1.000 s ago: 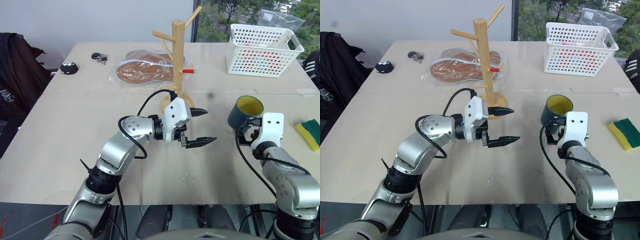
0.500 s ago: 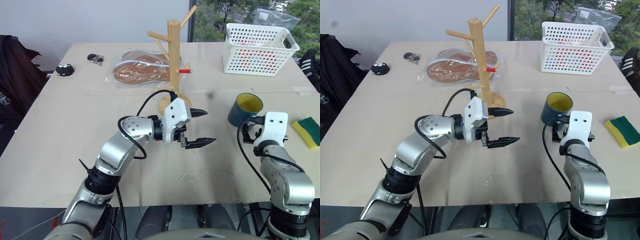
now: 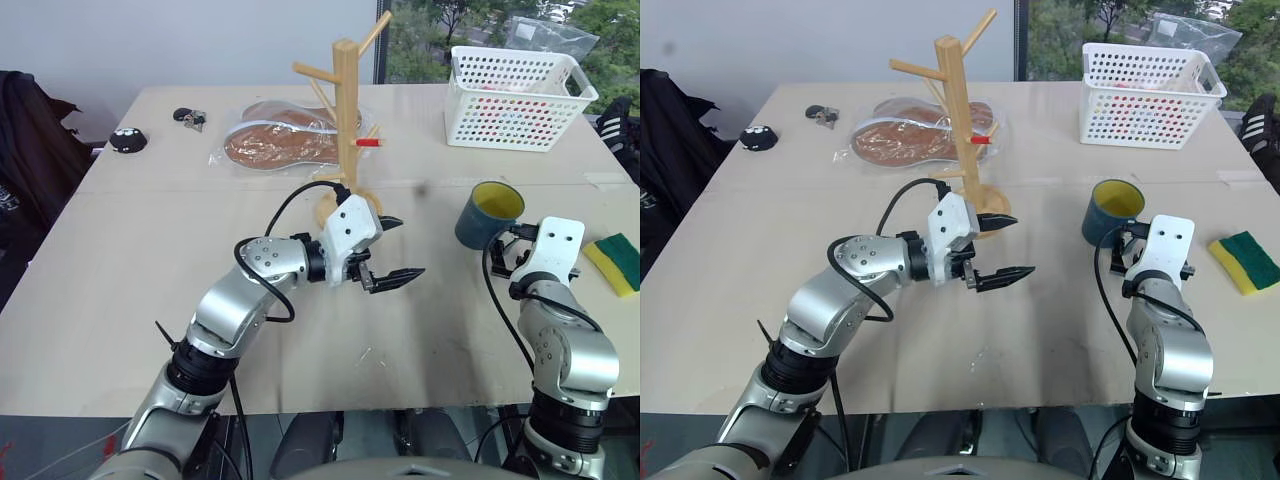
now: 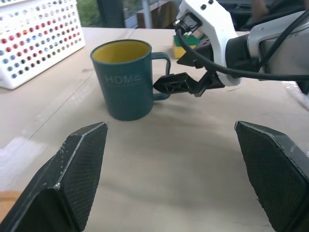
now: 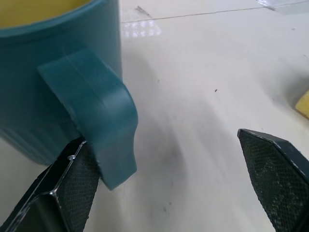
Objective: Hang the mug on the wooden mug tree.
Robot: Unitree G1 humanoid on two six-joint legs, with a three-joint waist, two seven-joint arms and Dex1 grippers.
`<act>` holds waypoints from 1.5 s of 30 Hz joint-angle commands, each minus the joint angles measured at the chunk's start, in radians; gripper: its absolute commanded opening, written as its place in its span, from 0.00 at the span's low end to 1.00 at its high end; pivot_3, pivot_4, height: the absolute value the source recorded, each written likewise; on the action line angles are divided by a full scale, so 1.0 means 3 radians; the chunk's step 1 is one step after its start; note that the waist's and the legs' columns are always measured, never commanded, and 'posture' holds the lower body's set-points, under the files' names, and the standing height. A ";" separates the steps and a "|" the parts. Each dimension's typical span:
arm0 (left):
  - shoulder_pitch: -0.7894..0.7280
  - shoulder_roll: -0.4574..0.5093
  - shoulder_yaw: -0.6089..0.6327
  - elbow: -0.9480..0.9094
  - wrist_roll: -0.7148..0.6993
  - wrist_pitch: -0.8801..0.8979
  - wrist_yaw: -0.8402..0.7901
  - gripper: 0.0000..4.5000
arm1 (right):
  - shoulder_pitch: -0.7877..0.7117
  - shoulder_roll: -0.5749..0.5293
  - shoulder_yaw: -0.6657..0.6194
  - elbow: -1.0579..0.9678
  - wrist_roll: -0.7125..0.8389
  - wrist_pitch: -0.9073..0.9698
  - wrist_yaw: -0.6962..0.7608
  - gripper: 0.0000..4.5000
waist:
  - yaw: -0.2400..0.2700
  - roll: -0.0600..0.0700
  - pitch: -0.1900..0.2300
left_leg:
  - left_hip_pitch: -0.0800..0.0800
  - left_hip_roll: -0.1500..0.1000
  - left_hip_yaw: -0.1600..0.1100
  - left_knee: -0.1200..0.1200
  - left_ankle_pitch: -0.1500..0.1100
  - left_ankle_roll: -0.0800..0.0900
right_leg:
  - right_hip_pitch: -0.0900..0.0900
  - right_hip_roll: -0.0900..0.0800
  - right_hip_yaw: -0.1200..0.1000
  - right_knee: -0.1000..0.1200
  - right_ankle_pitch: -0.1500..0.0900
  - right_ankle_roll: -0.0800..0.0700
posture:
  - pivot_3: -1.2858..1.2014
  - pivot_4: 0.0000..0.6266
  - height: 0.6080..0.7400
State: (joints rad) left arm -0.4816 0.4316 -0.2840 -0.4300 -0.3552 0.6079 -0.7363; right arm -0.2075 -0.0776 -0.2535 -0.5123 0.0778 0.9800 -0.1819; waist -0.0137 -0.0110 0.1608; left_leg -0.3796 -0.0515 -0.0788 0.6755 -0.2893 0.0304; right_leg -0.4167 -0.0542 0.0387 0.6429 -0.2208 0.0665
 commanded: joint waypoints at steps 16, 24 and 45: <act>0.0192 -0.0150 0.0172 -0.0221 0.0080 -0.0161 0.0366 0.97 | -0.0332 -0.0648 0.0077 0.0482 0.0254 -0.0446 0.0913 0.02 | -0.0005 0.0003 0.0002 | 0.0001 0.0000 0.0003 -0.0002 0.0001 -0.0001 | -0.0001 0.0000 0.0003 0.0000 0.0000 0.0000 | 0.52 0.24 1.00; 0.0852 -0.0634 0.0680 -0.0351 -0.0125 -0.1158 0.0518 0.97 | -0.1234 -0.2342 0.0723 0.0845 0.0617 -0.0996 0.3176 0.02 | -0.0014 0.0017 0.0010 | 0.0000 0.0002 0.0013 -0.0006 0.0000 0.0001 | -0.0005 -0.0002 0.0008 -0.0005 0.0000 0.0000 | 0.52 0.24 1.00; 0.1424 -0.1011 0.0936 -0.0216 -0.0361 -0.2277 0.0535 0.97 | -0.3901 -0.2053 0.2525 0.2377 -0.0355 -0.1490 0.4949 0.02 | 0.0015 0.0012 0.0009 | -0.0021 -0.0004 0.0002 -0.0011 -0.0002 0.0002 | -0.0022 -0.0031 -0.0005 -0.0016 0.0002 -0.0002 | 0.52 0.24 1.00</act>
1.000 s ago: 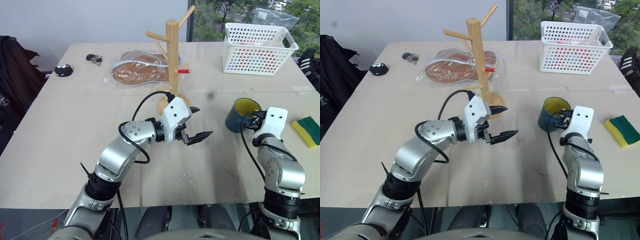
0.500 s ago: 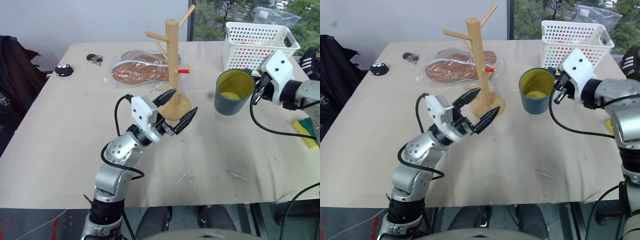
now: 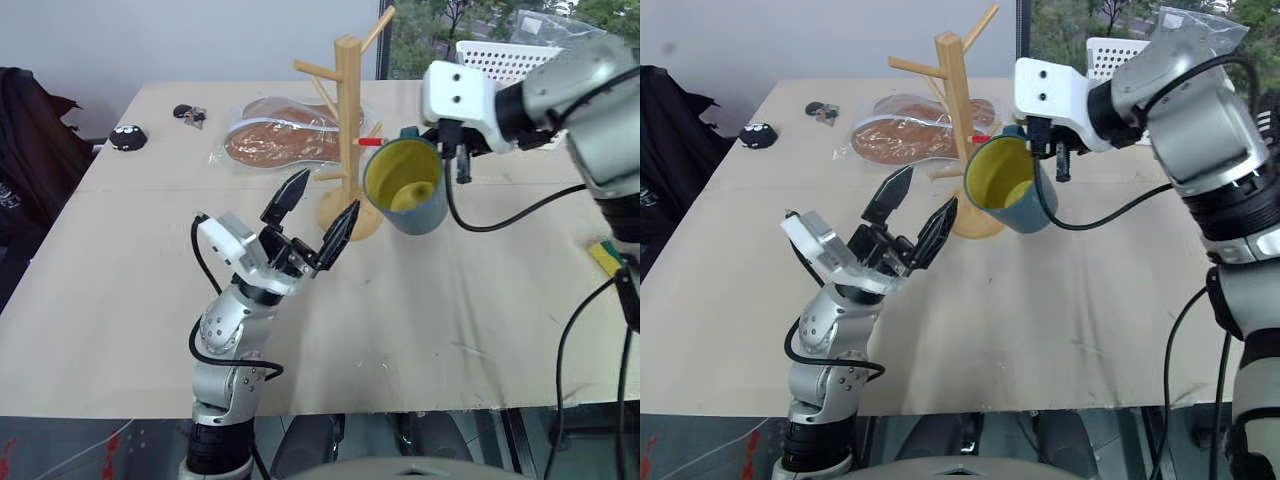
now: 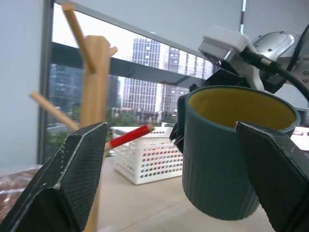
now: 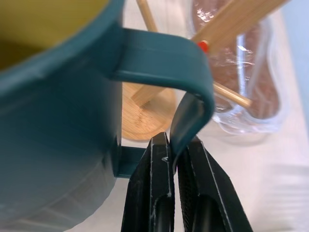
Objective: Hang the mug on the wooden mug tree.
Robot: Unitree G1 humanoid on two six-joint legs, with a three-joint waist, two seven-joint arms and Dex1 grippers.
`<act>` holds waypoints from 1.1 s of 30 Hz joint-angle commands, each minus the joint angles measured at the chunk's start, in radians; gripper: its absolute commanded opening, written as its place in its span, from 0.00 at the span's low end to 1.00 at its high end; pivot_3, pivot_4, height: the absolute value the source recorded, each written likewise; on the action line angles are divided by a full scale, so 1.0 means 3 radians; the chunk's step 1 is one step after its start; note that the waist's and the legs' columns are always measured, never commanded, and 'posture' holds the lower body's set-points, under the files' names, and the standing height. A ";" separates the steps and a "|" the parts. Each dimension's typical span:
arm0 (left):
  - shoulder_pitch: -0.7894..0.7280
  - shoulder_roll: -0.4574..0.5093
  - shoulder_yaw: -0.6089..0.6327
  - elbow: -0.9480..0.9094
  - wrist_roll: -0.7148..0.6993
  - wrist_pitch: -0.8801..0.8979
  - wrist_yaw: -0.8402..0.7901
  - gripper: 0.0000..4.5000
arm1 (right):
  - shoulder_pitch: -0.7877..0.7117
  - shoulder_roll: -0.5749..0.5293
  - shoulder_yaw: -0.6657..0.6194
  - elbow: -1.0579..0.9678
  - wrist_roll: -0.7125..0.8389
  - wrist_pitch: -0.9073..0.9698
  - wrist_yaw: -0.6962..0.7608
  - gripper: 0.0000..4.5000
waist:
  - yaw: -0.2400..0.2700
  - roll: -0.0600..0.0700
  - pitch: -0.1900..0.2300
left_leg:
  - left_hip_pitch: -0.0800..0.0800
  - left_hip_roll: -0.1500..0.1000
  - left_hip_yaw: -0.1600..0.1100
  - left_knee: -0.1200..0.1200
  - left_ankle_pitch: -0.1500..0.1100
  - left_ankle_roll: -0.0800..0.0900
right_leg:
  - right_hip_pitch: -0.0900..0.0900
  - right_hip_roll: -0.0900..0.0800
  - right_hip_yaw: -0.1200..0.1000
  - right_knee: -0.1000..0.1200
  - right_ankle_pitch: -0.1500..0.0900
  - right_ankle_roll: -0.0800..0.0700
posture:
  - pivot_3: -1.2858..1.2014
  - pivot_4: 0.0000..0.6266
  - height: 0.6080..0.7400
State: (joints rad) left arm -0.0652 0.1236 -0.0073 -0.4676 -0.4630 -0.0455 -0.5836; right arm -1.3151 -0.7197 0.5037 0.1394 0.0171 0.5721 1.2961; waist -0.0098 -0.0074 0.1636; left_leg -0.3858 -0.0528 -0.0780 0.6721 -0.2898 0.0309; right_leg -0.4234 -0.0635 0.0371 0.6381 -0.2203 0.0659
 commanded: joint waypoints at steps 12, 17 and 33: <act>0.0266 0.0068 0.0011 -0.0078 0.0021 -0.0270 0.0063 0.97 | -0.0533 0.0537 -0.0011 0.0927 -0.0471 -0.0402 0.0051 0.02 | -0.0013 0.0001 0.0000 | -0.0032 0.0000 0.0000 -0.0001 0.0003 -0.0005 | -0.0040 0.0002 0.0002 0.0010 0.0000 -0.0001 | 0.52 0.24 1.00; 0.0269 0.0086 -0.0007 -0.0033 0.0022 -0.0299 0.0057 0.97 | -0.0546 0.0625 -0.0035 0.0941 -0.0510 -0.0373 0.0026 0.02 | -0.0011 0.0001 0.0000 | -0.0040 0.0000 0.0000 -0.0001 0.0004 -0.0007 | -0.0048 0.0002 0.0002 0.0012 0.0001 -0.0001 | 0.52 0.24 1.00; 0.0111 0.0300 0.0015 -0.0115 -0.0046 -0.0076 0.0077 0.97 | -0.0399 0.0426 -0.0690 0.0675 -0.0300 0.0342 -0.0313 0.97 | -0.0003 0.0000 -0.0001 | -0.0041 -0.0002 0.0000 0.0000 0.0004 -0.0007 | -0.0049 0.0001 0.0001 0.0013 0.0001 -0.0002 | 0.52 0.24 1.00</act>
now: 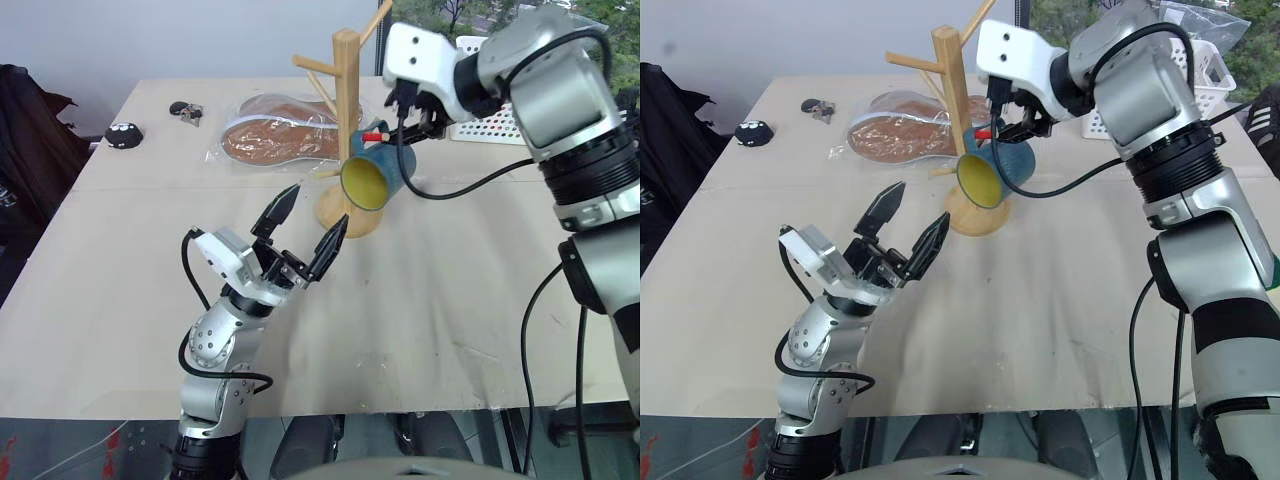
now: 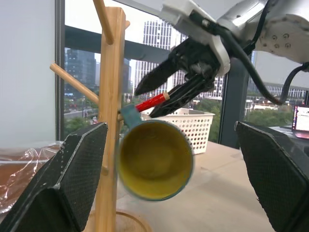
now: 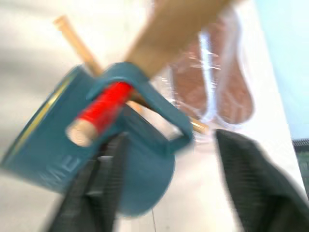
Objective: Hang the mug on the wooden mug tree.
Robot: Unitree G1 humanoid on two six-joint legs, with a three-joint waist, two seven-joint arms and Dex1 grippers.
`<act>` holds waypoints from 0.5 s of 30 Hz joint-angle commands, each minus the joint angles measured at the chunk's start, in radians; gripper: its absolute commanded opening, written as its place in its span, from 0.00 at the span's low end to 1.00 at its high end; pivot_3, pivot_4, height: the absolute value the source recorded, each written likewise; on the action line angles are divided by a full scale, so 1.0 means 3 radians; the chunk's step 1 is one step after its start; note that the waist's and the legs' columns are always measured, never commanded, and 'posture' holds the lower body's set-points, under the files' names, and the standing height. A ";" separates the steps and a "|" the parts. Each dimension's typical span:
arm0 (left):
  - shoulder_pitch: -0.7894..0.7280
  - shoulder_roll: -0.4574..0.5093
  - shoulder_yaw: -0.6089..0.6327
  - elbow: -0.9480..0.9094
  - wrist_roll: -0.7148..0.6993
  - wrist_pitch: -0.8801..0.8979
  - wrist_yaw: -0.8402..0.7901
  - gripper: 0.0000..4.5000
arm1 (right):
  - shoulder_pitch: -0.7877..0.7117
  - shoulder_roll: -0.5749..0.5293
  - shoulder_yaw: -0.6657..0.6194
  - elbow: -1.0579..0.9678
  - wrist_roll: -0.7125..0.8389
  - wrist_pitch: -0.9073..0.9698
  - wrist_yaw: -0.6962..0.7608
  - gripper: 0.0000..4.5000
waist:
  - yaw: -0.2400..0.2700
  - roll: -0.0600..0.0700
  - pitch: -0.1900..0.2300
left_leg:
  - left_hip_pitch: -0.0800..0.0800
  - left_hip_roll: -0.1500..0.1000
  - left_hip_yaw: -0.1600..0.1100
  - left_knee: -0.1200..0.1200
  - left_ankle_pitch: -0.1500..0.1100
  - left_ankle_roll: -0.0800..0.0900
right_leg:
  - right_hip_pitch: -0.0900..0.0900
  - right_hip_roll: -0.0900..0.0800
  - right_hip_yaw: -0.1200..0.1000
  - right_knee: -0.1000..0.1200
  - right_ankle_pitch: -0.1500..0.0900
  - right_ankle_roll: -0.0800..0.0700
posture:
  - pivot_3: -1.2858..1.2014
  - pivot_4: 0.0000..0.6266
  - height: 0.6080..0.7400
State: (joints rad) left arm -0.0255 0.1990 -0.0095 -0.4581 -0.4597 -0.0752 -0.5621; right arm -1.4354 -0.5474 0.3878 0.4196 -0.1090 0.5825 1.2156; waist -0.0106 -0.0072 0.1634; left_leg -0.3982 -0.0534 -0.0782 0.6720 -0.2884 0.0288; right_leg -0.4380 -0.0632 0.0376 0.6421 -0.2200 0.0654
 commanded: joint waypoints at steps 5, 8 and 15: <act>-0.0014 0.0142 0.0036 -0.0202 -0.0129 0.0181 0.0029 0.97 | 0.0540 -0.0509 -0.0872 -0.1048 0.0703 0.1426 0.0068 0.99 | 0.0008 -0.0002 -0.0001 | -0.0003 0.0001 -0.0003 0.0000 0.0000 0.0000 | 0.0000 -0.0001 -0.0002 -0.0001 0.0000 0.0000 | 0.52 0.24 1.00; 0.0070 0.0226 0.0046 -0.0245 -0.0150 0.0390 0.0086 0.97 | 0.1287 -0.0508 -0.1403 -0.1657 0.1035 0.1612 -0.0118 0.99 | 0.0012 -0.0011 -0.0010 | -0.0003 0.0001 -0.0001 0.0001 0.0000 0.0001 | 0.0001 -0.0001 -0.0001 0.0000 0.0000 0.0000 | 0.52 0.24 1.00; 0.0489 0.0622 0.0141 -0.0270 -0.0109 0.0962 0.0154 0.97 | 0.3977 0.0491 -0.2454 -0.2664 0.1472 0.0550 -0.0724 0.99 | 0.0021 -0.0021 -0.0043 | 0.0011 0.0010 -0.0015 -0.0003 -0.0001 0.0000 | 0.0014 0.0006 -0.0006 0.0004 -0.0001 0.0001 | 0.52 0.24 1.00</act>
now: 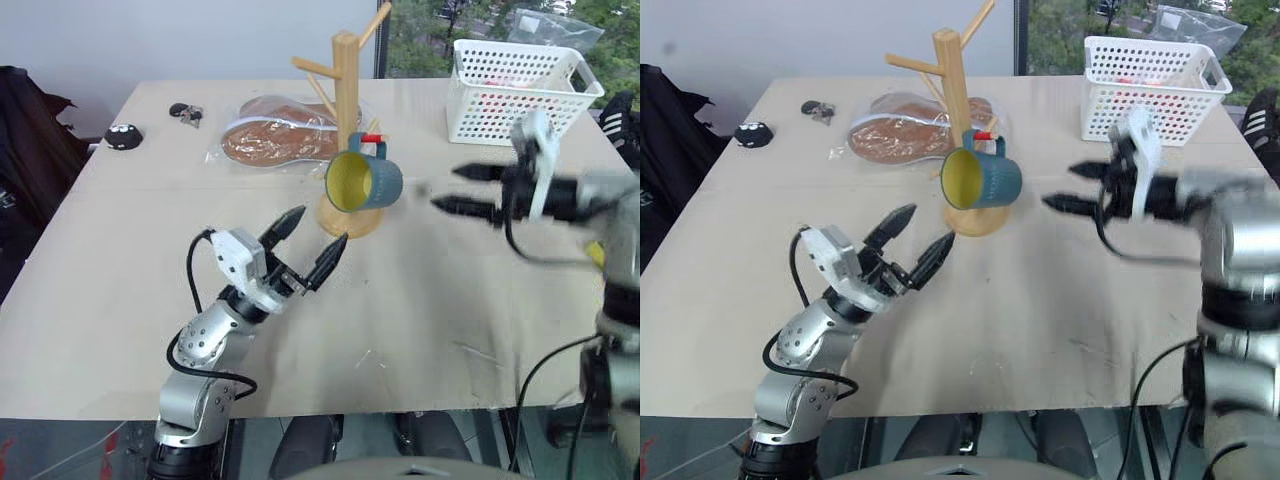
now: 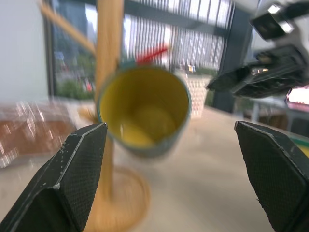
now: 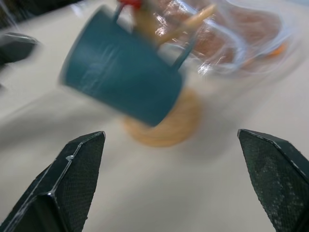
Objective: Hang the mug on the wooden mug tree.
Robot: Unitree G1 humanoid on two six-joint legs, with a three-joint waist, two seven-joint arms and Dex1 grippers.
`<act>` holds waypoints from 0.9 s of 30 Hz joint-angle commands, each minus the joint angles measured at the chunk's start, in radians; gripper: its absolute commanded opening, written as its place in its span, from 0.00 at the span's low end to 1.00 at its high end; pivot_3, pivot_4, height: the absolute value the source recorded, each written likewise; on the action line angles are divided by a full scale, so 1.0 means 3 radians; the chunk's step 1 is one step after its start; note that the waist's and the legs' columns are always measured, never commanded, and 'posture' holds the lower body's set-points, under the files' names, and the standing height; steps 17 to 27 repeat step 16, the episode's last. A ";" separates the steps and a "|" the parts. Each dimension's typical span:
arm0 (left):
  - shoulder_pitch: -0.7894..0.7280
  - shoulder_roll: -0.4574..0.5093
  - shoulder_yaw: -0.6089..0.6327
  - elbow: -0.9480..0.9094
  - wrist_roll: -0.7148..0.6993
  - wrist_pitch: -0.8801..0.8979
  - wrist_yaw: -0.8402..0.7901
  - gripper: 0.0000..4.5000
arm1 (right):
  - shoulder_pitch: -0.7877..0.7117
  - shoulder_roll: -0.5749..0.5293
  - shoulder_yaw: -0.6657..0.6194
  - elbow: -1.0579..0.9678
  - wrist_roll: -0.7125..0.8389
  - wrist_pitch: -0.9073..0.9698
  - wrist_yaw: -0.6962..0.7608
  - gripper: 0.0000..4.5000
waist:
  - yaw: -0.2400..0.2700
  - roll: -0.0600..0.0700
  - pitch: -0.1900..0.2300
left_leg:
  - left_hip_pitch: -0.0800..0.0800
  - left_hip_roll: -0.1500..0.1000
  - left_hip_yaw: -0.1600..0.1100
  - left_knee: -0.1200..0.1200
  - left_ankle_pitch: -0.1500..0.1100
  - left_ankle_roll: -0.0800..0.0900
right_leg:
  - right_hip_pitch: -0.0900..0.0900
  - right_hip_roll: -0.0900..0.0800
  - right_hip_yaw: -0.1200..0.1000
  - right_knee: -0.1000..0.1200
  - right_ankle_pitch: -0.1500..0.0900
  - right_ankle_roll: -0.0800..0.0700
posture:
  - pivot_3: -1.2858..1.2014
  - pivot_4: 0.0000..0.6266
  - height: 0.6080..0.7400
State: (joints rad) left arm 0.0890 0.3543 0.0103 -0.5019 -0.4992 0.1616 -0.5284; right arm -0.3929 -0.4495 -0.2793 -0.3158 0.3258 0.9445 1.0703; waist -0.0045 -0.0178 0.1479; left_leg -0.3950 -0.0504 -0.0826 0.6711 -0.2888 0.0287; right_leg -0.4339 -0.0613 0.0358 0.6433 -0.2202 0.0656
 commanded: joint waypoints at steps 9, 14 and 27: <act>0.0577 0.0264 0.0062 -0.0120 0.0264 0.0463 0.0174 0.97 | 0.1551 0.0286 -0.0003 0.0331 0.0007 -0.2200 -0.0111 0.99 | -0.0041 0.0030 0.0025 | 0.0119 0.0009 0.0030 -0.0003 -0.0002 0.0022 | 0.0116 0.0029 0.0016 -0.0022 0.0001 0.0004 | 0.52 0.24 1.00; 0.0675 0.0311 0.0047 -0.0108 0.0397 0.0378 0.0104 0.97 | 0.1627 0.0233 0.0096 0.0621 -0.0024 -0.2749 -0.0152 0.99 | -0.0036 0.0033 0.0027 | 0.0120 0.0014 0.0028 -0.0002 0.0004 0.0015 | 0.0114 0.0030 0.0015 -0.0019 0.0008 -0.0006 | 0.52 0.24 1.00; 0.0657 0.0317 0.0061 -0.0105 0.0433 0.0338 0.0087 0.97 | 0.1630 0.0212 0.0141 0.0683 -0.0018 -0.2881 -0.0160 0.99 | -0.0033 0.0033 0.0027 | 0.0119 0.0013 0.0028 -0.0002 0.0004 0.0015 | 0.0114 0.0030 0.0014 -0.0019 0.0013 -0.0013 | 0.52 0.24 1.00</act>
